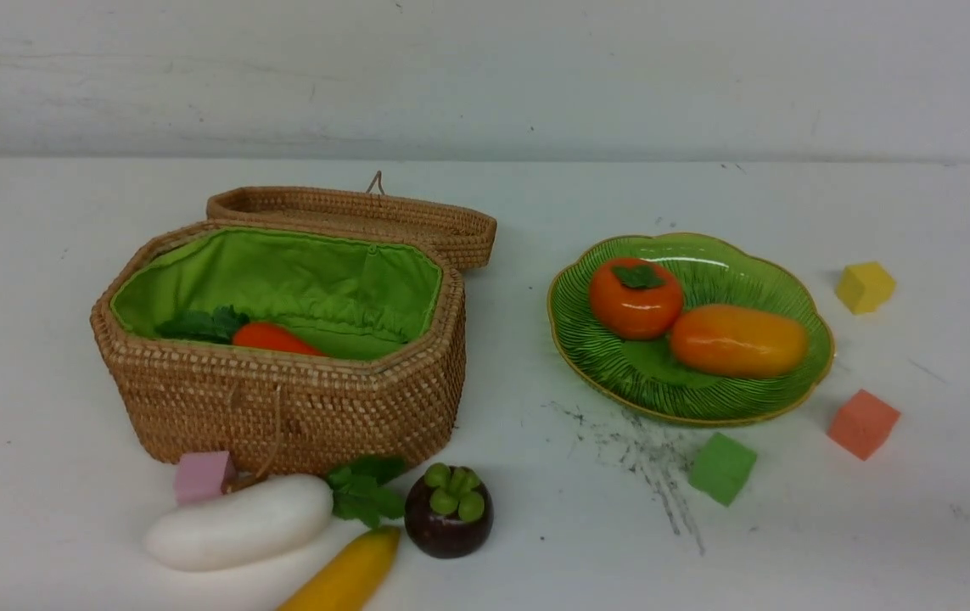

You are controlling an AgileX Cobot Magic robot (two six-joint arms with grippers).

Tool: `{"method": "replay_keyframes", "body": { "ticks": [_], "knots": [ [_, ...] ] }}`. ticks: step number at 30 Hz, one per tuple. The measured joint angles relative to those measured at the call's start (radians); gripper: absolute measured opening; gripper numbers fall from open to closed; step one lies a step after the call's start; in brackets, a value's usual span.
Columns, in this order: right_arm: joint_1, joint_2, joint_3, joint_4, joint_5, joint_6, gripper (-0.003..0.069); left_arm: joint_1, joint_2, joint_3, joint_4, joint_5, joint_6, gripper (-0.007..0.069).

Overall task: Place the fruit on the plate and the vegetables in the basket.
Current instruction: Use the left arm to grab a banana and put it into the right plate

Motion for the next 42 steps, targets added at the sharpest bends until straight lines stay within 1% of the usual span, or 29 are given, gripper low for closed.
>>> {"method": "replay_keyframes", "body": {
  "ticks": [3,6,7,8,10,13,20,23,27,42],
  "knots": [
    [-0.006,-0.068,0.031,-0.065,-0.04,-0.017,-0.0001,0.0,0.0,0.0,0.0,0.0,0.0,0.0239],
    [-0.063,-0.2,0.129,-0.102,-0.135,-0.018,0.0003,0.0,0.0,0.0,0.0,0.0,0.0,0.0239],
    [-0.067,-0.209,0.137,-0.102,-0.141,-0.018,0.0003,0.0,0.0,0.0,0.0,0.0,0.0,0.0239],
    [-0.099,-0.289,0.205,-0.109,-0.188,-0.018,0.0004,0.0,0.0,0.0,0.0,0.0,0.0,0.0239],
    [-0.12,-0.353,0.262,-0.11,-0.218,-0.018,0.0005,0.0,0.0,0.0,0.0,0.0,0.0,0.0239],
    [-0.158,-0.514,0.435,-0.084,-0.263,-0.018,0.0008,0.0,0.0,0.0,0.0,0.001,0.0,0.0239],
    [-0.189,-0.534,0.647,-0.021,-0.342,-0.018,0.0014,0.0,0.0,0.0,0.0,0.001,0.0,0.0239],
    [-0.226,-0.534,0.663,-0.015,-0.402,-0.017,0.0015,0.0,0.0,0.0,0.0,0.001,0.0,0.0239],
    [-0.268,-0.534,0.667,-0.015,-0.42,-0.017,0.0018,0.0,0.0,0.0,0.0,0.001,0.0,0.0239],
    [-0.279,-0.534,0.667,-0.015,-0.42,-0.017,0.0036,0.0,0.0,0.0,0.0,0.001,0.0,0.0239]
  ]
}}
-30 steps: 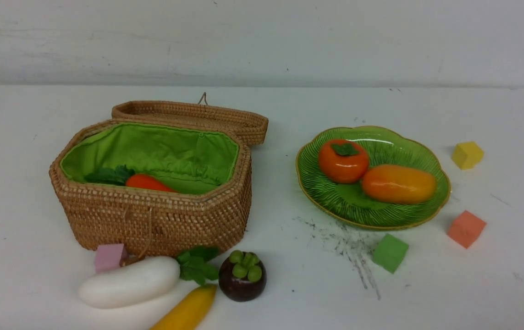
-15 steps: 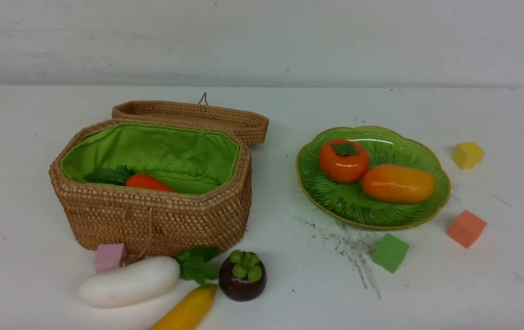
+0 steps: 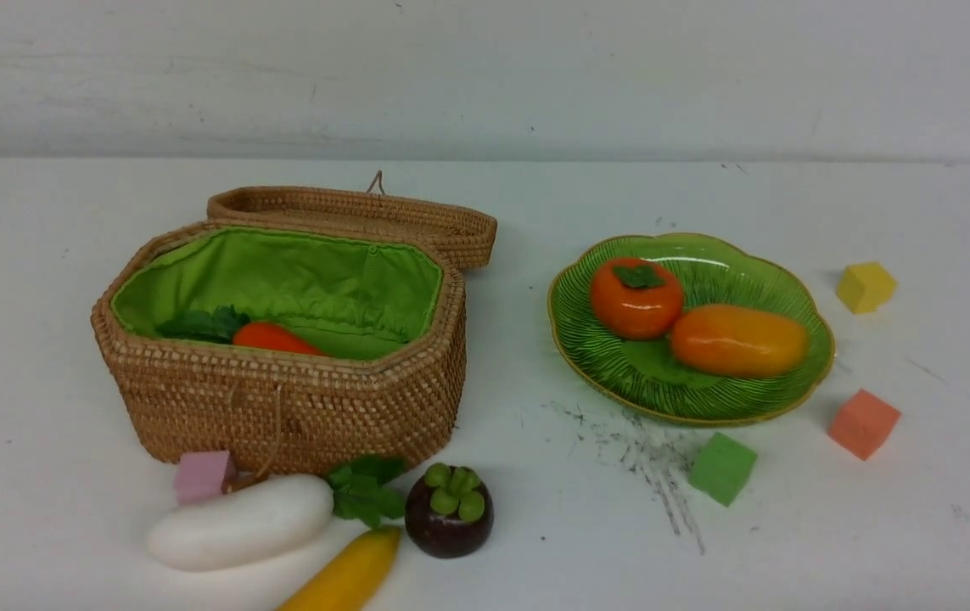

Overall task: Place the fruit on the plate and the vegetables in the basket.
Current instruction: Use the left arm to grab a banana and put it into the right plate

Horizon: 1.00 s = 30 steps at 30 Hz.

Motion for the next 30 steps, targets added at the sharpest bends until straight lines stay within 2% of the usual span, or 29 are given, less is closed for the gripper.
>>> {"method": "replay_keyframes", "body": {
  "ticks": [14,20,25,29,30],
  "knots": [
    [0.0,0.0,0.0,0.001,0.0,0.0,0.0053,0.0,0.0,0.0,0.003,0.0,0.005,0.0239],
    [0.0,0.0,0.0,0.001,0.0,0.0,0.0053,0.0,0.0,0.0,0.137,-0.063,0.083,0.0239],
    [0.0,0.0,0.0,0.001,0.0,0.0,0.0053,0.0,0.0,0.0,0.159,-0.305,0.093,0.0239],
    [0.0,0.0,0.0,0.001,0.0,0.0,0.0053,0.0,0.0,0.0,0.133,-0.498,0.002,0.0239],
    [0.0,0.0,0.0,0.001,0.0,0.0,0.0053,0.0,0.0,0.0,0.112,-0.58,-0.068,0.0239]
  ]
}}
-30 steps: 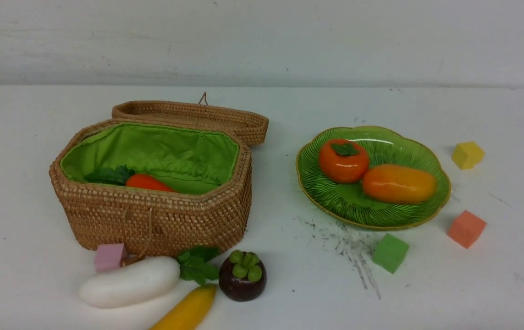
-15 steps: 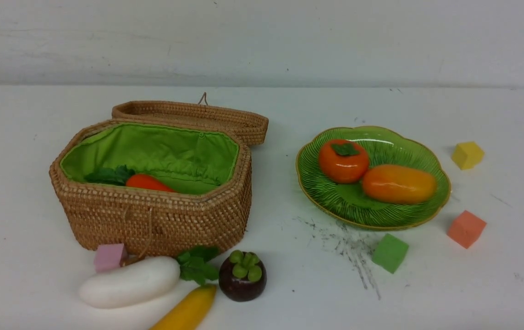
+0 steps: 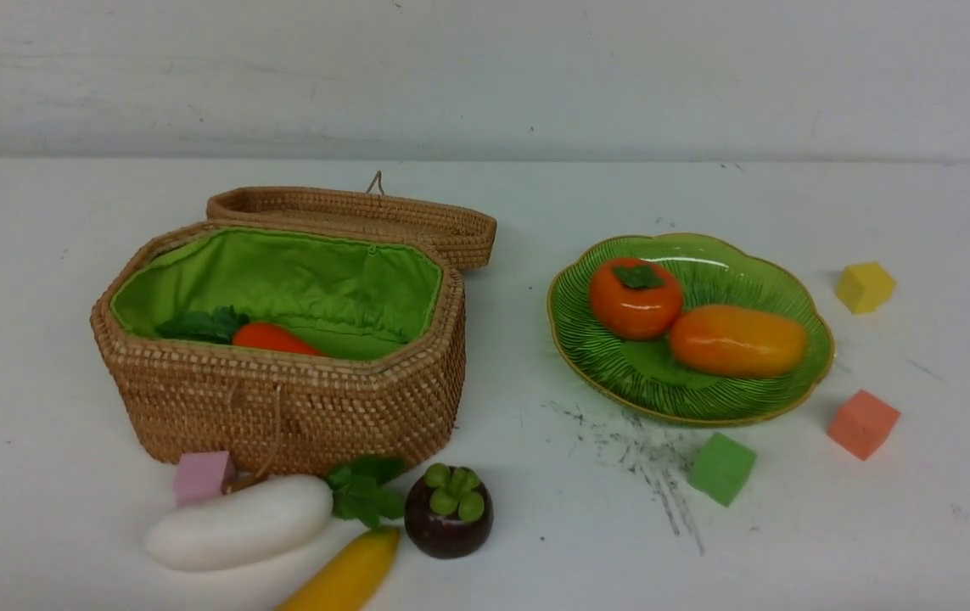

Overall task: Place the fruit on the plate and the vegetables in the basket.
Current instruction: Use the left arm to grab a banana and put it into the right plate

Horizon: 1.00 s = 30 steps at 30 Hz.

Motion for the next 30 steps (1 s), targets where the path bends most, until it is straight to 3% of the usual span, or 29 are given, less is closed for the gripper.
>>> {"method": "replay_keyframes", "body": {
  "ticks": [4,10,14,17,18,23,27,30],
  "knots": [
    [0.0,0.0,0.0,0.0,0.0,0.0,0.0053,0.0,0.0,-0.004,-0.043,-0.263,-0.122,0.0239],
    [0.0,0.0,0.0,0.0,0.0,0.0,0.0053,0.0,0.016,-0.24,-0.059,-0.197,-0.149,0.0239],
    [0.0,0.0,0.0,0.0,0.0,0.0,0.0053,0.0,0.185,-0.565,-0.065,0.175,-0.15,0.0239],
    [0.0,0.0,0.0,0.0,0.0,0.0,0.0053,0.0,0.279,-0.678,-0.066,0.43,-0.148,0.0239],
    [0.0,0.0,0.0,0.0,0.0,0.0,0.0053,0.0,0.362,-0.729,-0.058,0.601,-0.144,0.0239],
    [0.0,0.0,0.0,0.0,0.0,0.0,0.0054,0.0,0.55,-0.767,0.004,0.884,-0.142,0.0239],
    [0.0,0.0,0.0,0.0,0.0,0.0,0.0054,0.0,0.666,-0.767,-0.029,0.952,-0.127,0.0239],
    [0.0,0.0,0.0,0.0,0.0,0.0,0.0054,-0.011,0.776,-0.772,-0.162,1.026,0.066,0.0239]
  ]
}}
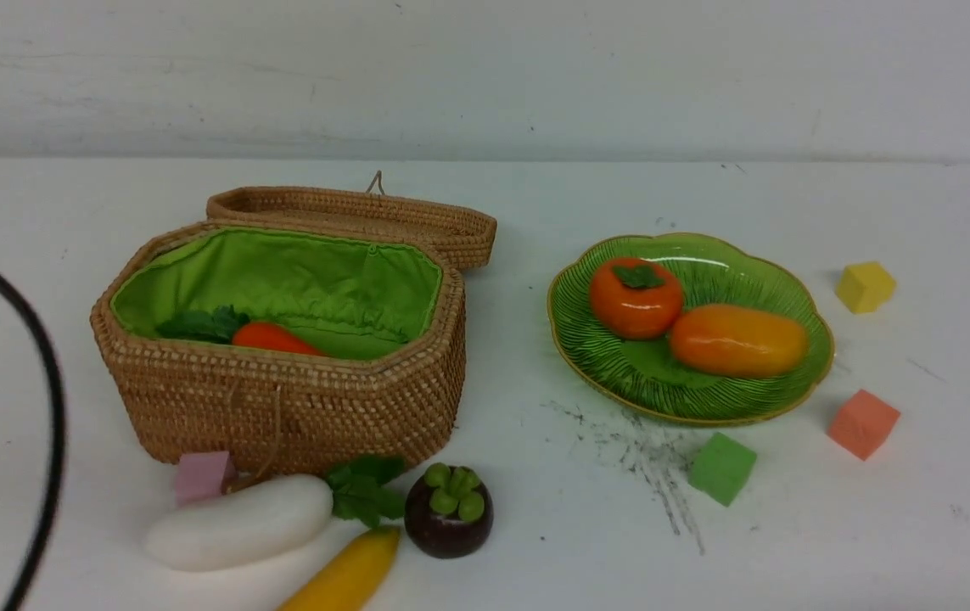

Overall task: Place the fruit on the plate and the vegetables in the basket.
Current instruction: Use the left arm to grab a banana and put it into the right plate

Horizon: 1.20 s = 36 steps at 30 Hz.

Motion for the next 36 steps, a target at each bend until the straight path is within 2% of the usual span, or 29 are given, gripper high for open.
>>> {"method": "replay_keyframes", "body": {
  "ticks": [1,3,6,9,10,13,14,15,17,21,25,28,31,36],
  "knots": [
    [0.0,0.0,0.0,0.0,0.0,0.0,0.0054,-0.026,0.052,-0.006,-0.061,0.029,0.106,0.0239],
    [0.0,0.0,0.0,0.0,0.0,0.0,0.0054,-0.054,0.089,-0.013,-0.11,0.047,0.17,0.0239],
    [0.0,0.0,0.0,0.0,0.0,0.0,0.0054,-0.167,0.197,-0.037,-0.219,0.073,0.279,0.0248],
    [0.0,0.0,0.0,0.0,0.0,0.0,0.0054,-0.25,0.283,-0.043,-0.22,0.074,0.296,0.0269],
    [0.0,0.0,0.0,0.002,0.0,0.0,0.0054,-0.322,0.355,-0.043,-0.204,0.061,0.302,0.0297],
    [0.0,0.0,0.0,0.002,0.0,0.0,0.0054,-0.384,0.435,-0.043,-0.183,0.024,0.302,0.0337],
    [0.0,0.0,0.0,0.002,0.0,0.0,0.0057,-0.421,0.504,-0.043,-0.162,-0.027,0.297,0.0378],
    [0.0,0.0,0.0,0.002,0.0,0.0,0.0057,-0.428,0.511,-0.043,-0.157,-0.033,0.295,0.0382],
    [0.0,0.0,0.0,0.002,0.0,0.0,0.0057,-0.457,0.611,-0.044,-0.117,-0.105,0.294,0.044],
    [0.0,0.0,0.0,0.002,0.0,0.0,0.0057,-0.463,0.724,-0.047,-0.074,-0.167,0.294,0.047],
    [0.0,0.0,0.0,0.002,0.0,0.0,0.0066,-0.463,0.82,-0.047,-0.066,-0.187,0.294,0.0461],
    [0.0,0.0,0.0,0.002,0.0,0.0,0.0071,-0.463,0.851,-0.047,-0.066,-0.178,0.295,0.0414],
    [0.0,0.0,0.0,0.002,0.0,0.0,0.0075,-0.463,0.852,-0.063,-0.066,-0.118,0.317,0.0318],
    [0.0,0.0,0.0,0.002,0.0,0.0,0.0078,-0.463,0.83,-0.131,-0.074,0.003,0.379,0.0302]
  ]
}}
